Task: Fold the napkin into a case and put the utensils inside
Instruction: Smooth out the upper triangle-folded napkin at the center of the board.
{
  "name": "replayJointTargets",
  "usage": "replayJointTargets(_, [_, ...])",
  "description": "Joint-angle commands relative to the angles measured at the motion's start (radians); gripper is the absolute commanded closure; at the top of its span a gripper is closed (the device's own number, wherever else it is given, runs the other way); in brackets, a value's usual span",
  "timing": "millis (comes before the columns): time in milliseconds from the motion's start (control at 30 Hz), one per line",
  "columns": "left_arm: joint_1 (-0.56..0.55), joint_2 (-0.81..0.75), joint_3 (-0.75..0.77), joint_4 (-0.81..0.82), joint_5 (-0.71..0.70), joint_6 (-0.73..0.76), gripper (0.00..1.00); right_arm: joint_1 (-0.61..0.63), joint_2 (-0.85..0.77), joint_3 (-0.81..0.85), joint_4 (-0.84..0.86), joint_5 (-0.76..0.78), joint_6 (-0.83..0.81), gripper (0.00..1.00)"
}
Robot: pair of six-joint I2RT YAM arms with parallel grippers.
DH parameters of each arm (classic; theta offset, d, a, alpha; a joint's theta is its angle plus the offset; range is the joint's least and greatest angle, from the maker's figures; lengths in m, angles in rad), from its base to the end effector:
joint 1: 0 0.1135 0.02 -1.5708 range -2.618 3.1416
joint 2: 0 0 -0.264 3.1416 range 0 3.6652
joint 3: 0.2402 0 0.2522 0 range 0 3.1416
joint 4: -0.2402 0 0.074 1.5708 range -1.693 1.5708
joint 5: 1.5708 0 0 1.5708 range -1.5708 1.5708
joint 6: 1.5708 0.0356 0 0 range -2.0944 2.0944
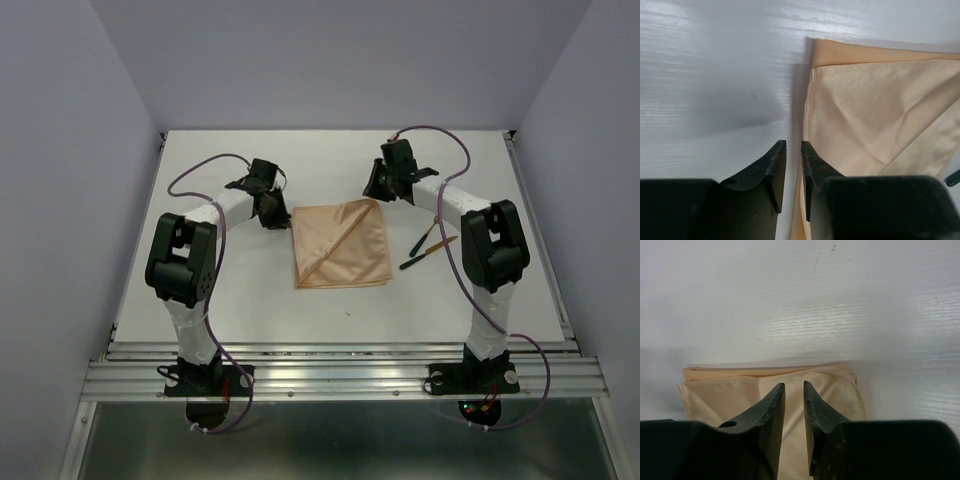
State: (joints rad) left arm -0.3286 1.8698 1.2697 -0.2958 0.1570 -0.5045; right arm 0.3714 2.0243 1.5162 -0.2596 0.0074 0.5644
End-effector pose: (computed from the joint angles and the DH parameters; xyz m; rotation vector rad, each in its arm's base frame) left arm 0.3787 -0.1350 0.1917 -0.1528 2.5290 -0.5417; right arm 0.4266 0.1659 0.2079 0.2334 2.3723 0.4486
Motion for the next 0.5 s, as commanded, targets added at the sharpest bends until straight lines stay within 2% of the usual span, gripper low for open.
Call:
replayJointTargets(0, [0.017, 0.000, 0.072, 0.037, 0.016, 0.021, 0.66, -0.008, -0.085, -0.022, 0.016, 0.002, -0.009, 0.69])
replayJointTargets(67, [0.019, 0.020, 0.085, 0.049, 0.022, 0.021, 0.58, -0.008, -0.105, -0.030, 0.016, 0.002, -0.014, 0.67])
replayJointTargets(100, [0.019, 0.028, 0.088, 0.053, 0.024, 0.020, 0.58, -0.008, -0.111, -0.040, 0.016, 0.003, -0.017, 0.67])
replayJointTargets(467, [0.026, 0.107, 0.135, 0.066, 0.035, 0.035, 0.58, -0.008, -0.154, -0.077, 0.008, 0.020, -0.032, 0.64])
